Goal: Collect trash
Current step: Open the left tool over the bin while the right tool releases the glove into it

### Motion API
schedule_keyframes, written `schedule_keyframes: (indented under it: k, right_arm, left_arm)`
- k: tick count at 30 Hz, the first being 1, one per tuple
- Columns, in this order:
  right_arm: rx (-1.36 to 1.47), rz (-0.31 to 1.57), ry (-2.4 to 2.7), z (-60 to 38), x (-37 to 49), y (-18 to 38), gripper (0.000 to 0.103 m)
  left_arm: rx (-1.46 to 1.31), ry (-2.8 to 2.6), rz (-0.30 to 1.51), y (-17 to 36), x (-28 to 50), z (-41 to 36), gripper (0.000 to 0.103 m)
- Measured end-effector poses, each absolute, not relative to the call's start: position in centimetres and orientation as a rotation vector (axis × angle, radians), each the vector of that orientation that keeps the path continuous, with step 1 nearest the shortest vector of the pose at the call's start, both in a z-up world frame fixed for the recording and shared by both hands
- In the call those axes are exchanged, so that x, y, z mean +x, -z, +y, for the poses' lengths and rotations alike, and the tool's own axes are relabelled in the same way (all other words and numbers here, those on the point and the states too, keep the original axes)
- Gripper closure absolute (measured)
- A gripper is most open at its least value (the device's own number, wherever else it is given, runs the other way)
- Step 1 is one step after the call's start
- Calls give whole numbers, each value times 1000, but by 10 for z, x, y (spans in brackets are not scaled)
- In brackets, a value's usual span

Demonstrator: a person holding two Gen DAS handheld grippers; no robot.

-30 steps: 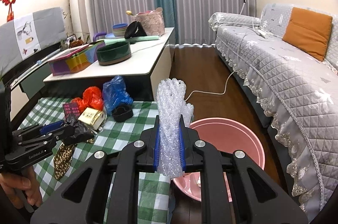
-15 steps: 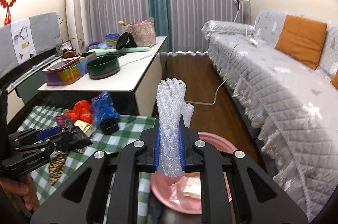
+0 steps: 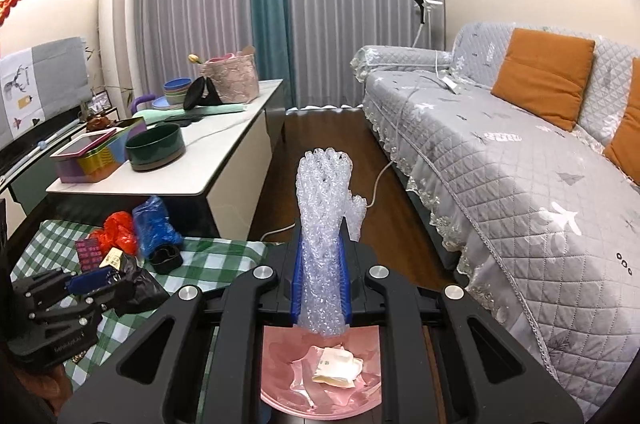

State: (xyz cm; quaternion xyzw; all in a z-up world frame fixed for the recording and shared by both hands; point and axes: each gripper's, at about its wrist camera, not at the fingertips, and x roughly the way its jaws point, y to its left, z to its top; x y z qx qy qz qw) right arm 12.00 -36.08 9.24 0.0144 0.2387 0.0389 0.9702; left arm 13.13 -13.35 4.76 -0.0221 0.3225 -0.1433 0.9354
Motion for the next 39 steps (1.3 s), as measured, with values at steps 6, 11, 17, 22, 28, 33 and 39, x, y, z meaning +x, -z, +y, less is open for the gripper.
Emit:
schedule_keyframes:
  k: [6,11,17,22,28,33,39]
  right_arm:
    - [30,499,-68,-364,129,-88,88]
    - [61,523,-60,-370,140,-82,88]
    - [95,555,-52,-380,153,-72,88]
    - [125,575,-52,-386,160,-67,88]
    - [138,584,-54,-389,165,-64,88]
    - [154,592,-51,-390,167,-61,85]
    - [164,597,-25,-391,169,-59,49]
  left_arm:
    - [-38,320,673,-41,142,-152,69]
    - [-16,334,688,-32,153,-169,69]
    - [3,342,709,-20,166,-186,69]
    - [10,350,722,-12,176,-197,69]
    - [15,356,743,-3,184,-206,69]
    - [5,380,758,1,188,-209,68]
    - [-9,406,787,5,189,-210,57]
